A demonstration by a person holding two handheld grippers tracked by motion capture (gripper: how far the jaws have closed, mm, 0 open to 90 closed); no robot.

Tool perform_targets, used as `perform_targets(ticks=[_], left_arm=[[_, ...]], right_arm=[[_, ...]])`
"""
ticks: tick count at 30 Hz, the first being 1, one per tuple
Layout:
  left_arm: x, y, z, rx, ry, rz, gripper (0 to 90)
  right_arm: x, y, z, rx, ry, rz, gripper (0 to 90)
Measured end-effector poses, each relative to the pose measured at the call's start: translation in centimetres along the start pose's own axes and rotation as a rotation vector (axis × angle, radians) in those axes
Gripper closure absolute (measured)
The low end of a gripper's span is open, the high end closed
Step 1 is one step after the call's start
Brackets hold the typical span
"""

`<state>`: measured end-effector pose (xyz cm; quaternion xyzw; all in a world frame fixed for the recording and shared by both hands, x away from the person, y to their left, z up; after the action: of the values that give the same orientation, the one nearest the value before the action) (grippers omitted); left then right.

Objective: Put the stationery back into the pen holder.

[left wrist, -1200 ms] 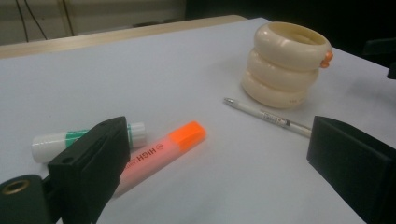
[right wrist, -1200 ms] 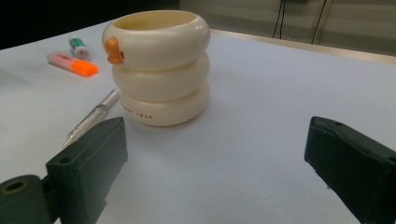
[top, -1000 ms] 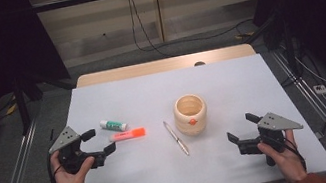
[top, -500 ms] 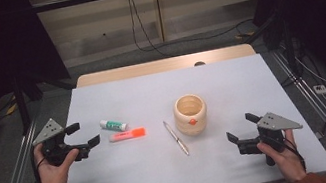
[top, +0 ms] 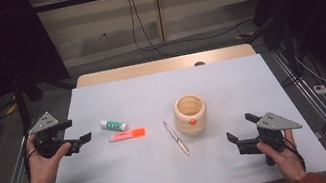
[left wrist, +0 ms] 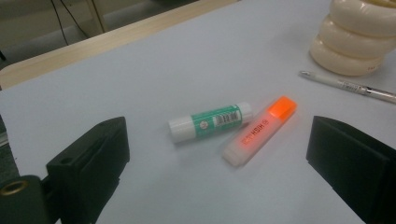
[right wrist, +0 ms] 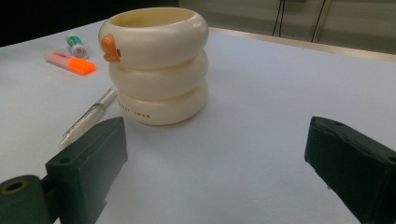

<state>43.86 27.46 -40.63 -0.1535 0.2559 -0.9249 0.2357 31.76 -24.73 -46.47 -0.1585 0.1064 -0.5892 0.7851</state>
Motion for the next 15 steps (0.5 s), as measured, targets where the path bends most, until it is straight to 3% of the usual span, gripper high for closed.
perform_targets(ticks=[11,13,15], left_arm=[[-1.7,2.3,0.4,-0.109,0.014,-0.021,7.4],[-2.1,2.8,0.4,-0.15,0.042,-0.018,8.0],[-2.3,3.3,0.5,-0.16,0.046,-0.039,8.4]], right_arm=[[-0.1,0.1,-0.1,-0.002,-0.003,0.002,5.5],[-0.1,0.1,-0.1,-0.003,-0.003,0.002,5.5],[-0.1,0.1,-0.1,-0.004,-0.004,0.003,5.5]])
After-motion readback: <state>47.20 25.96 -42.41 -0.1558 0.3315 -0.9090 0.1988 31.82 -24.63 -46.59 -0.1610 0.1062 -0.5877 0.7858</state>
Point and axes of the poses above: each handheld gripper's, and its own axes: y roughly forward along the jaws, z roughly out of its top, x roughly to its right, the point moved 5 cm from there along y, roughly forward along the jaws, and after that the axes turned 13 degrees about -z, right-handed, at the moved point
